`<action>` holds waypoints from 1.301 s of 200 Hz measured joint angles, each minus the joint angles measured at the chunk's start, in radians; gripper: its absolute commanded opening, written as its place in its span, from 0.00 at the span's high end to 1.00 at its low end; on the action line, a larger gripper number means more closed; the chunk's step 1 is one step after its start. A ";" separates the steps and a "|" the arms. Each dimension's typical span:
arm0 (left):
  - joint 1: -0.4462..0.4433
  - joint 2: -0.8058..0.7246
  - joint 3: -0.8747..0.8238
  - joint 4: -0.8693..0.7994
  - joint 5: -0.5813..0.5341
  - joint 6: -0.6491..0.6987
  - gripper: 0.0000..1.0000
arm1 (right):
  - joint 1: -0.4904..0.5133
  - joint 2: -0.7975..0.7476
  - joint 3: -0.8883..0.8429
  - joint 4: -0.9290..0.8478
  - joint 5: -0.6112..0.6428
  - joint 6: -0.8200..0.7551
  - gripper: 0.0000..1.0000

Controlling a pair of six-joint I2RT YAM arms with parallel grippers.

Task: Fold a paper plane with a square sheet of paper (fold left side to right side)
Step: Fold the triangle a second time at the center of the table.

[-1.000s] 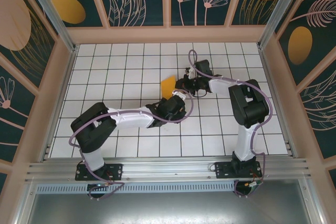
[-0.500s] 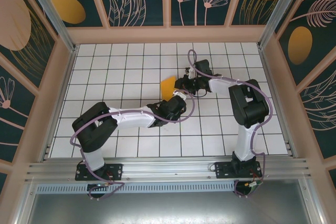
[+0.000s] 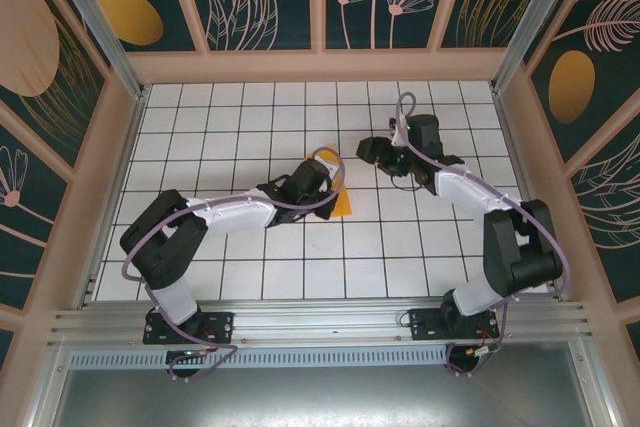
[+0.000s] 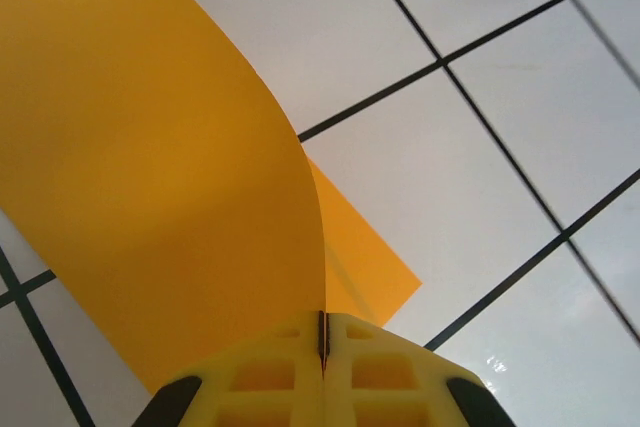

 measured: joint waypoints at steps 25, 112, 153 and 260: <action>0.053 -0.006 -0.038 0.049 0.103 -0.053 1.00 | 0.026 -0.016 -0.085 -0.005 0.032 0.000 0.83; 0.149 -0.029 -0.097 0.076 0.232 -0.120 1.00 | 0.188 0.203 -0.080 -0.020 0.085 0.005 0.98; 0.163 -0.029 -0.097 0.076 0.241 -0.125 1.00 | 0.202 0.244 -0.065 -0.035 0.084 0.004 0.98; 0.198 0.006 -0.058 -0.011 0.207 -0.063 1.00 | 0.202 0.297 0.016 -0.139 0.081 -0.033 0.99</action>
